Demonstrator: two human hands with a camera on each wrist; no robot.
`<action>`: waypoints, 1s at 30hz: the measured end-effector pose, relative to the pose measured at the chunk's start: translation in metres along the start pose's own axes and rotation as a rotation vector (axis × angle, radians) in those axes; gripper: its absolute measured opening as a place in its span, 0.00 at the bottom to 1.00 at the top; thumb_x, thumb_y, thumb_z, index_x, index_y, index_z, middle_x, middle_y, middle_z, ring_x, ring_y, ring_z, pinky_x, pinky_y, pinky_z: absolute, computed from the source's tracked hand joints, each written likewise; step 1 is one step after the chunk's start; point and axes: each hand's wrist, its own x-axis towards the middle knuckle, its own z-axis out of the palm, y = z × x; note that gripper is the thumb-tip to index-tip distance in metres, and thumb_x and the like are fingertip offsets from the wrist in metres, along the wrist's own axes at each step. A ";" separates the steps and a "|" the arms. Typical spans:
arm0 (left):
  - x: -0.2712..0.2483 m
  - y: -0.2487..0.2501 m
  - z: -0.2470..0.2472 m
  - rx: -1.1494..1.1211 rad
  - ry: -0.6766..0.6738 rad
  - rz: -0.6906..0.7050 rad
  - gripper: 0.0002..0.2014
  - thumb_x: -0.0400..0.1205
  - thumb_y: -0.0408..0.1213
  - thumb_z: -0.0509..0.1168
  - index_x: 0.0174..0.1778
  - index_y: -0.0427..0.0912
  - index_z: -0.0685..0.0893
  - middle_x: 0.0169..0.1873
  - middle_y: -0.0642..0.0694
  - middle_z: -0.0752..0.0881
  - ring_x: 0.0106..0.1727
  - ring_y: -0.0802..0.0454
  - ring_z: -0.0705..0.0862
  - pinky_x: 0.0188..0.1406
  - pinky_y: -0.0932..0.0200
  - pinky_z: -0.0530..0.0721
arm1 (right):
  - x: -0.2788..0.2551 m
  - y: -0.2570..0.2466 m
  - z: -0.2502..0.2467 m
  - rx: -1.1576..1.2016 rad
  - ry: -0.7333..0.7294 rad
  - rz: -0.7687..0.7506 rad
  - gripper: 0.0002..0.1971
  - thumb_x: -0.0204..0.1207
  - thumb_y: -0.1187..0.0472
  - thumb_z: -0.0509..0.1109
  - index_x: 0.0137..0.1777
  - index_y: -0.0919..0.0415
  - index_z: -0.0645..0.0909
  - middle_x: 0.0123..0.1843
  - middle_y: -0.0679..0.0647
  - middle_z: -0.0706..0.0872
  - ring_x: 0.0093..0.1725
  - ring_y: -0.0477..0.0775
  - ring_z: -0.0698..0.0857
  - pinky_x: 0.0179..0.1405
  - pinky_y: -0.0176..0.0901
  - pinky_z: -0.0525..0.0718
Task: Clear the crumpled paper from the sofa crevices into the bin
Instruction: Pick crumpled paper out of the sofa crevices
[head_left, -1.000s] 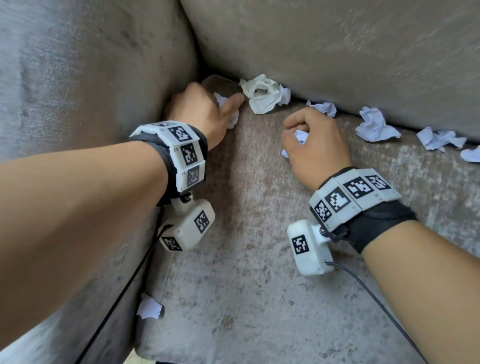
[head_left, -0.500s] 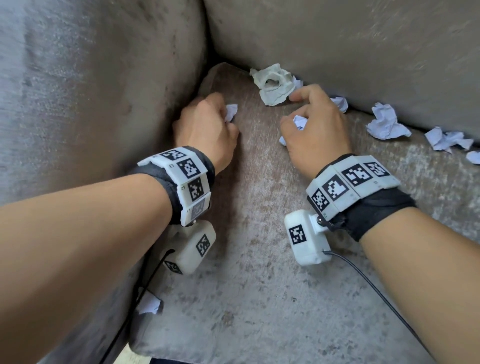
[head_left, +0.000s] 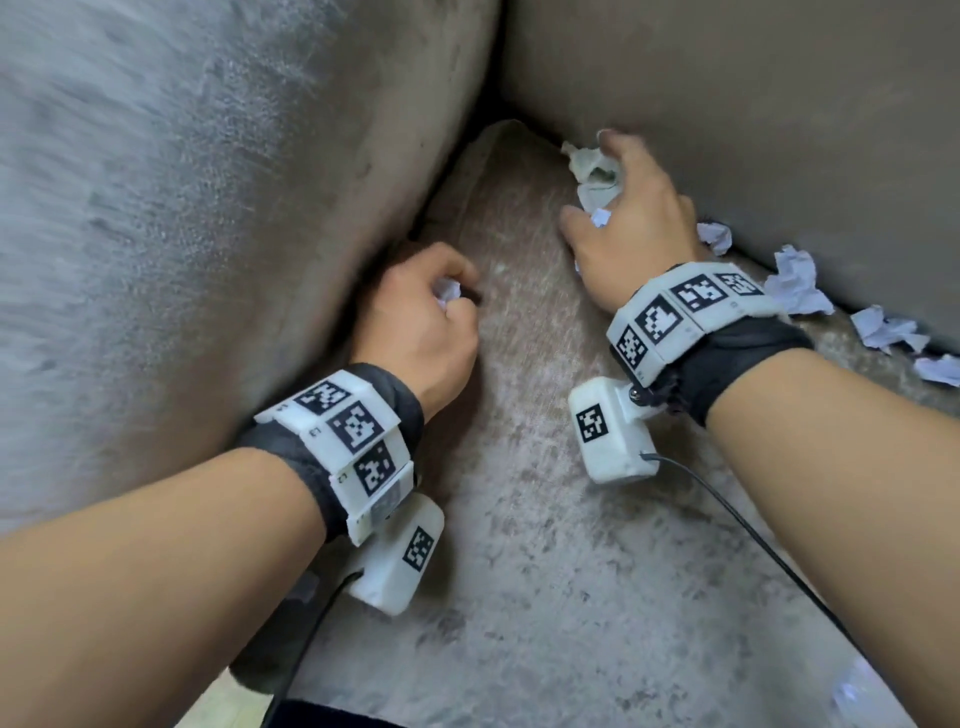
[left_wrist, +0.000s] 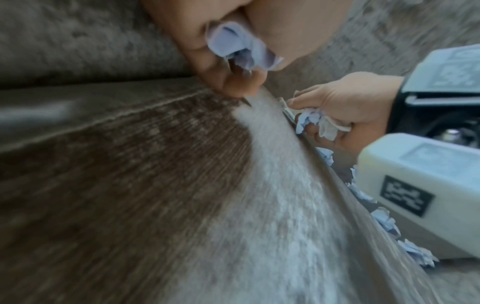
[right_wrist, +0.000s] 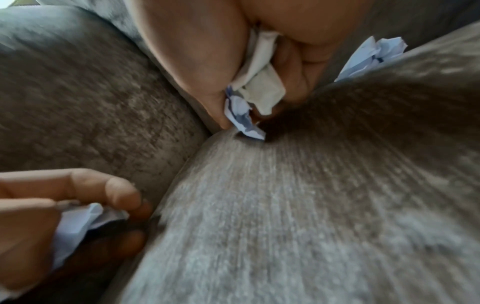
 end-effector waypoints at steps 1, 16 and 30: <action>-0.001 0.000 -0.001 -0.023 -0.012 -0.007 0.12 0.76 0.27 0.60 0.43 0.46 0.86 0.27 0.53 0.80 0.27 0.61 0.78 0.28 0.65 0.75 | 0.002 -0.002 0.002 -0.032 -0.014 0.006 0.29 0.76 0.53 0.67 0.77 0.42 0.66 0.64 0.52 0.84 0.63 0.60 0.81 0.57 0.41 0.77; -0.008 -0.003 -0.009 -0.144 -0.052 0.013 0.09 0.75 0.27 0.61 0.37 0.44 0.83 0.26 0.48 0.81 0.26 0.46 0.79 0.23 0.49 0.81 | 0.012 -0.007 0.015 -0.280 0.063 0.085 0.11 0.80 0.57 0.64 0.54 0.63 0.81 0.53 0.61 0.82 0.44 0.60 0.75 0.41 0.44 0.70; -0.007 -0.013 -0.004 -0.122 -0.058 0.023 0.09 0.73 0.30 0.61 0.32 0.48 0.80 0.23 0.55 0.78 0.28 0.47 0.81 0.30 0.56 0.80 | -0.002 0.004 0.022 -0.104 0.079 -0.039 0.32 0.77 0.61 0.66 0.78 0.38 0.61 0.68 0.52 0.78 0.46 0.57 0.76 0.45 0.39 0.68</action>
